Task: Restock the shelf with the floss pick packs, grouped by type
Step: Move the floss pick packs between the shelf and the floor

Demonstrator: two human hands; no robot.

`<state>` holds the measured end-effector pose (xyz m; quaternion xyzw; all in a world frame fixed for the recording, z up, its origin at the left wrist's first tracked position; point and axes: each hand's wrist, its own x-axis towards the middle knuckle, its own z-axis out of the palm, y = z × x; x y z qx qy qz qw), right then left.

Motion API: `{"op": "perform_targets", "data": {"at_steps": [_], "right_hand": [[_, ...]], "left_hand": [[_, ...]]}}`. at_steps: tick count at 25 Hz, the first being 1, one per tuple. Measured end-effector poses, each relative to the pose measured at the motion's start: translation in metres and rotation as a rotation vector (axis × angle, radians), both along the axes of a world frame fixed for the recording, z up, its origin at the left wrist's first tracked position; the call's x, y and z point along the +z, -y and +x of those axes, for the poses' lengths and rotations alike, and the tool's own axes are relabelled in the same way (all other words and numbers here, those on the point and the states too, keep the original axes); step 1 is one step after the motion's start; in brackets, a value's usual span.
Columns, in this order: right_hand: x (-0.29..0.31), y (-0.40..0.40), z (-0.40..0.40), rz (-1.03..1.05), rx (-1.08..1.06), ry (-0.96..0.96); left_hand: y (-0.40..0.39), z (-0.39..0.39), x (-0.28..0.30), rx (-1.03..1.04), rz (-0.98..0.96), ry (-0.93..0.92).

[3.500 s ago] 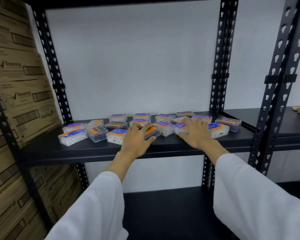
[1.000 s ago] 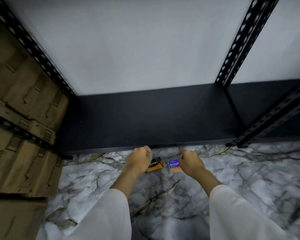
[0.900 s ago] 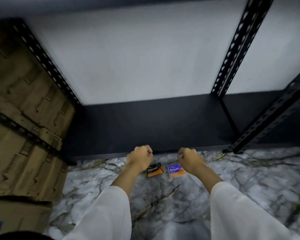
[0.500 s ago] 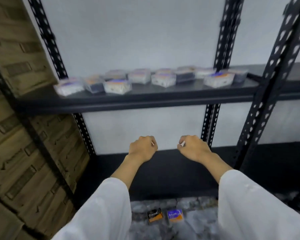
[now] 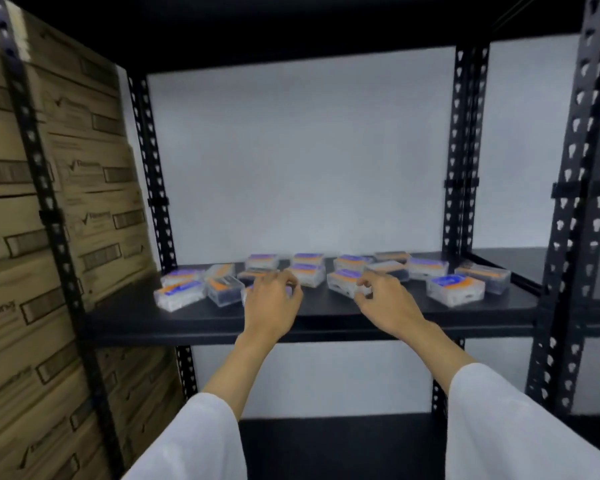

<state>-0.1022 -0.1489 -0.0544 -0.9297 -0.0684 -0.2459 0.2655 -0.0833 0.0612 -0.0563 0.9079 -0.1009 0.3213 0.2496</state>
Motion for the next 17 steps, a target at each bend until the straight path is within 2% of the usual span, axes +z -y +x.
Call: {"op": "perform_targets", "data": {"at_steps": [4,8,12,15,17], "right_hand": [[-0.016,-0.008,0.041,-0.058,-0.040,-0.016],[-0.035,-0.011,0.065,-0.031,-0.103,-0.093],[-0.033,-0.009,0.056,0.086,-0.083,-0.073],[-0.038,-0.005,0.038,0.121,-0.066,-0.007],[-0.038,-0.005,0.032,0.125,-0.059,0.024]], "left_hand": [[-0.026,0.029,-0.030,0.080,0.055,-0.113],[-0.027,0.034,-0.050,0.065,0.028,-0.077],[-0.011,0.026,-0.047,0.104,0.025,-0.048],[0.006,0.012,-0.046,0.149,0.133,-0.015],[0.007,0.006,-0.039,0.098,0.173,-0.014]]}}
